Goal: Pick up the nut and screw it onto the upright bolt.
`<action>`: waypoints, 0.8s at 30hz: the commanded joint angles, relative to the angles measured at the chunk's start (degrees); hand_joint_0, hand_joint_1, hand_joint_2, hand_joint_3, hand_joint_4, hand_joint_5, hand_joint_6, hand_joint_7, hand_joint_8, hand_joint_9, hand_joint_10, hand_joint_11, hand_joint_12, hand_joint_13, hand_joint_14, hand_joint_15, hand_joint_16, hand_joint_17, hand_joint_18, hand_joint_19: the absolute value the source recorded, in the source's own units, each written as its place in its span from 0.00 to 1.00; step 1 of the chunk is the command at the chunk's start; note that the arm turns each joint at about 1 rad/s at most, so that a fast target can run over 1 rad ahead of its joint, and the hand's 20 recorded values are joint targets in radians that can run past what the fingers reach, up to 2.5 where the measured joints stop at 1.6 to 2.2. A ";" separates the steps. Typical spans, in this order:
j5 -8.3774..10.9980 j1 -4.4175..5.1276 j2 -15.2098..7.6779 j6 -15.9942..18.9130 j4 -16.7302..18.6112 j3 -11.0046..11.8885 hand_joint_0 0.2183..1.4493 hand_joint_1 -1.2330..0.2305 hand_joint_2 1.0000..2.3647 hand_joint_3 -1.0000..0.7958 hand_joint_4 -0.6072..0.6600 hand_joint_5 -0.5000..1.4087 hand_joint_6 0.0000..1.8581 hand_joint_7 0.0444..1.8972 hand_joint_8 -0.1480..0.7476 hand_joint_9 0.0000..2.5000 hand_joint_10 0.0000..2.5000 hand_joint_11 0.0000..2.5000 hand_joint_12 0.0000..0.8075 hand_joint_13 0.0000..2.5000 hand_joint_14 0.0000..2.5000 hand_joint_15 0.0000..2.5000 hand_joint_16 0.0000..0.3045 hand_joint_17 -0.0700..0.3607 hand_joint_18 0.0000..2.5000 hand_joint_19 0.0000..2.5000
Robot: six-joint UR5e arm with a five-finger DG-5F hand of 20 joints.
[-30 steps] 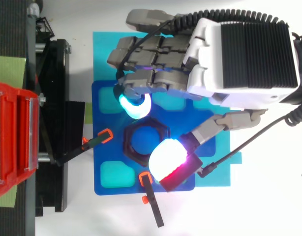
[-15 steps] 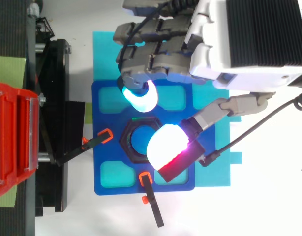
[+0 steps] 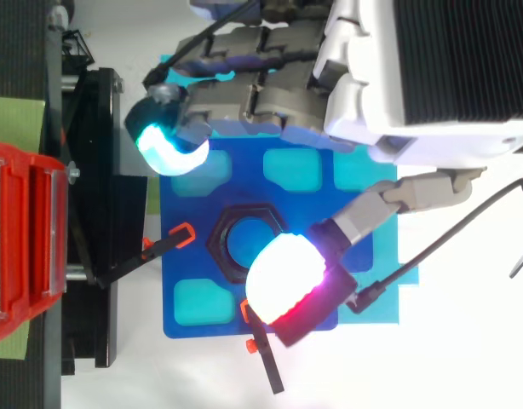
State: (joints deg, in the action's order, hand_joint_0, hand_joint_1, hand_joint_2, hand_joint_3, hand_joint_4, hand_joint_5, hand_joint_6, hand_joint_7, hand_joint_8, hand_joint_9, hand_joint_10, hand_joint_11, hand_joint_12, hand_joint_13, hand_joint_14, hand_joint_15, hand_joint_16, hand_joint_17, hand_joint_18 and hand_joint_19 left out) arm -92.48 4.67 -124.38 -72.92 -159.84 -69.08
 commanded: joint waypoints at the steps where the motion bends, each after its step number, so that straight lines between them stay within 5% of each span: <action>1: -0.25 0.43 -0.78 0.06 2.43 0.00 0.21 0.73 0.00 0.28 0.68 0.19 0.27 0.33 0.47 0.27 0.00 0.00 0.39 0.18 0.00 0.00 0.12 0.35 0.09 0.00; 7: 0.28 1.13 -1.92 0.14 3.66 0.00 0.21 0.73 0.00 0.28 0.69 0.19 0.27 0.35 0.47 0.26 0.00 0.00 0.40 0.18 0.00 0.00 0.12 0.35 0.08 0.00; 14: 1.60 2.80 -1.92 0.23 -0.21 -0.09 0.22 0.73 0.00 0.28 0.71 0.20 0.27 0.37 0.48 0.26 0.00 0.00 0.40 0.18 0.00 0.00 0.12 0.35 0.08 0.00; 24: 1.16 2.80 -1.92 0.58 -3.38 -0.70 0.22 0.73 0.00 0.28 0.73 0.21 0.27 0.45 0.49 0.27 0.00 0.00 0.40 0.19 0.00 0.00 0.12 0.35 0.09 0.00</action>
State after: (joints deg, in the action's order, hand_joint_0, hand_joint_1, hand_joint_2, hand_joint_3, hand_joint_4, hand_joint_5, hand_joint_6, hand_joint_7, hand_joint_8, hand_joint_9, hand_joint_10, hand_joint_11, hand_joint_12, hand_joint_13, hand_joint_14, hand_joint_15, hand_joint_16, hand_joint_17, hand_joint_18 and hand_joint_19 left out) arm -91.14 7.65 -126.30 -72.40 -161.67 -69.79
